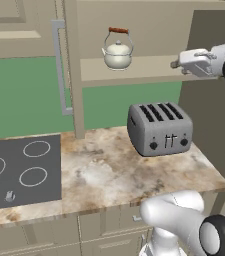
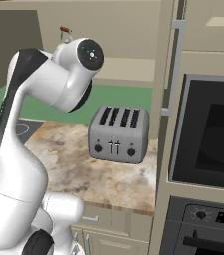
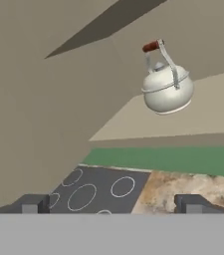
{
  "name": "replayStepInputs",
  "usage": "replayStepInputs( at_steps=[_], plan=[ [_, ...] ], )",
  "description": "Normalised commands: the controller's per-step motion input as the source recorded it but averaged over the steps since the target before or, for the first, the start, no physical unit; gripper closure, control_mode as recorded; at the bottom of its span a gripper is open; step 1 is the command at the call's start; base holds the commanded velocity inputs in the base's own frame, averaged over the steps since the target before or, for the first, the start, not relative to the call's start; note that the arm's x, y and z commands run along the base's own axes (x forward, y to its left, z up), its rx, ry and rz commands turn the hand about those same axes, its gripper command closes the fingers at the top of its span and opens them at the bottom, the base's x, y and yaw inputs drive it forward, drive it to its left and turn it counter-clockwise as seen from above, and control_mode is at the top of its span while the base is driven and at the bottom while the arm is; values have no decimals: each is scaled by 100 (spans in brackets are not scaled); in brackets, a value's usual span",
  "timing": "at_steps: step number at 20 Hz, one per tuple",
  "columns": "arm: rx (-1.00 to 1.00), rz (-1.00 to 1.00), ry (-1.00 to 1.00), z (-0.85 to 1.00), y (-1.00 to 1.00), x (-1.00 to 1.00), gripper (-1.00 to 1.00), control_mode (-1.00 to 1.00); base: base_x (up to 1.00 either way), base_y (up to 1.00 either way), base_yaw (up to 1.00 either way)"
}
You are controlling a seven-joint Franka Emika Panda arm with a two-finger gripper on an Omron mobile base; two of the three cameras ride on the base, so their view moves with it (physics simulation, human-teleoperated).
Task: Open the cabinet, pick the kettle from the cabinet, and place it in the sink.
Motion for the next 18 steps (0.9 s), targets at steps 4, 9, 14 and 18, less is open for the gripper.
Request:
replayStepInputs(
  at_steps=[4, 9, 14, 18],
  plan=[
    [-13, 21, -17, 10, 11, 35, -100, -100, 0, 0, 0],
    [-13, 14, -10, 14, 9, 36, -100, -100, 0, 0, 0],
    [-13, 7, -3, 11, 9, 39, -100, -100, 0, 0, 0],
    [-5, 4, -1, 8, 0, 35, -100, -100, 0, 0, 0]
  ],
)
